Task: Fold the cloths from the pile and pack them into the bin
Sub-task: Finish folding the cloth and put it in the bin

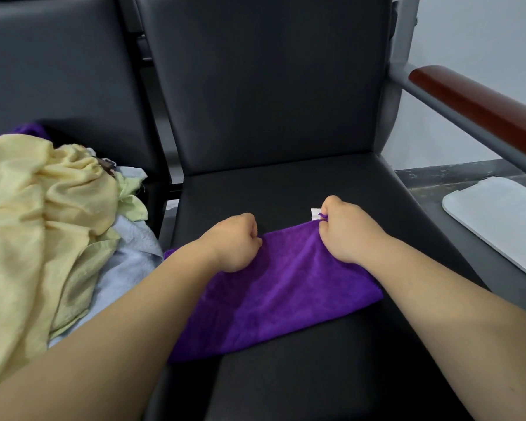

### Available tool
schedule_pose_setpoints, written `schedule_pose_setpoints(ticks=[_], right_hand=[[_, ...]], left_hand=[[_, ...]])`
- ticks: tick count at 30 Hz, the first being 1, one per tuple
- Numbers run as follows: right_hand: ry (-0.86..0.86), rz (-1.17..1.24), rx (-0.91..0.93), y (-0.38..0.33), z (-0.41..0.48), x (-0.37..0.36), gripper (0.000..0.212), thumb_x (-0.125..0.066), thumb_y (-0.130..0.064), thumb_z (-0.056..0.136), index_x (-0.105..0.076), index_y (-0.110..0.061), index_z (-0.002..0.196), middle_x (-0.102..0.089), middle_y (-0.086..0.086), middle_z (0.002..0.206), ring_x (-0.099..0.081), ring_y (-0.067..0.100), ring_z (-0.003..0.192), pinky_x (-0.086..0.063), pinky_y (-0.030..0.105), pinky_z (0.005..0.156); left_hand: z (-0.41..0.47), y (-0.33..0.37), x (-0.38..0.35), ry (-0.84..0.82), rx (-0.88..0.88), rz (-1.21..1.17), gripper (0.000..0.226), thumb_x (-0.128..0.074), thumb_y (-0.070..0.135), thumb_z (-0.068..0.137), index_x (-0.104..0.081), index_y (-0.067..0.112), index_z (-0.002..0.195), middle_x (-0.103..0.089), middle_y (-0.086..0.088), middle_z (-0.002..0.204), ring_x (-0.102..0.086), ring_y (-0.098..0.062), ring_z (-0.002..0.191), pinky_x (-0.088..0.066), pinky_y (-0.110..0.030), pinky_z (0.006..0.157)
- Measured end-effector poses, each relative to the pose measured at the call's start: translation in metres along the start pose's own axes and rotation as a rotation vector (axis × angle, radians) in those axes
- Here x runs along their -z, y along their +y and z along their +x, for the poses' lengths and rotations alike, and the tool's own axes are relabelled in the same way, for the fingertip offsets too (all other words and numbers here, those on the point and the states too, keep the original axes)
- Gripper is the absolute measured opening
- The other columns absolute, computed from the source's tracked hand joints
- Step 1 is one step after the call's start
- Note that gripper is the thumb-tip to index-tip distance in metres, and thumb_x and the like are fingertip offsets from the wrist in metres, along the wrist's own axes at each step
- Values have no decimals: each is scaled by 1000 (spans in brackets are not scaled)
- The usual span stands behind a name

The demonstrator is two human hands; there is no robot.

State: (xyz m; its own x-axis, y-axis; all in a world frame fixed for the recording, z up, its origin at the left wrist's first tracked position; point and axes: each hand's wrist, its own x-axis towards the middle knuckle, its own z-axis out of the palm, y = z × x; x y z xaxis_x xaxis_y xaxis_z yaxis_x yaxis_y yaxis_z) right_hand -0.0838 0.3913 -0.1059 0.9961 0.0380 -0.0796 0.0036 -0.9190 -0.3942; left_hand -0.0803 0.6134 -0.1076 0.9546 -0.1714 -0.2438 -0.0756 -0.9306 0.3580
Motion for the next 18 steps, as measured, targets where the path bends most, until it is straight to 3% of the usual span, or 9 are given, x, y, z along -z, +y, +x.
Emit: schedule_pose_setpoints(ticks=[3,8,11,14,16,18], right_hand=[[8,-15,-4,0,1,-2,11,-48,-16,105,-49,-9,114,-57,8,102,-54,26,84,-44,34,71],[91,-32,-39,-2,1,-9,16,-53,-25,106,-45,-13,112,-60,4,92,-55,18,70,-41,33,55],[191,-50,-53,-3,-5,-15,27,-59,-34,103,-44,-15,117,-61,5,101,-61,25,81,-47,36,62],[319,-111,4,-5,-12,-13,33,-67,-39,97,-50,-18,116,-53,5,113,-56,26,101,-50,39,75],[330,-117,108,-8,-17,-8,19,-65,-32,98,-56,-20,109,-53,2,110,-54,24,102,-46,36,77],[178,-137,193,-11,-22,-4,3,-57,-22,100,-59,-23,98,-56,-3,102,-55,22,101,-44,34,77]], left_hand=[[0,-1,-1,12,16,-4,18,-50,28,101,-44,21,85,-56,1,86,-53,-21,78,-42,-35,69],[-6,2,-12,112,45,42,16,-48,34,100,-43,21,93,-58,-1,95,-56,-29,92,-49,-49,89],[-16,7,-20,283,53,137,22,-55,38,98,-47,19,106,-54,-1,109,-51,-28,105,-46,-47,90],[-31,11,-23,441,15,238,24,-58,38,97,-51,19,108,-49,-2,111,-49,-28,104,-45,-42,85],[-46,17,-24,392,-46,142,15,-52,32,99,-51,18,104,-53,-2,107,-53,-27,100,-49,-43,83],[-64,27,-29,227,-49,-9,11,-47,31,100,-49,19,101,-58,-1,105,-58,-26,94,-52,-45,82]])
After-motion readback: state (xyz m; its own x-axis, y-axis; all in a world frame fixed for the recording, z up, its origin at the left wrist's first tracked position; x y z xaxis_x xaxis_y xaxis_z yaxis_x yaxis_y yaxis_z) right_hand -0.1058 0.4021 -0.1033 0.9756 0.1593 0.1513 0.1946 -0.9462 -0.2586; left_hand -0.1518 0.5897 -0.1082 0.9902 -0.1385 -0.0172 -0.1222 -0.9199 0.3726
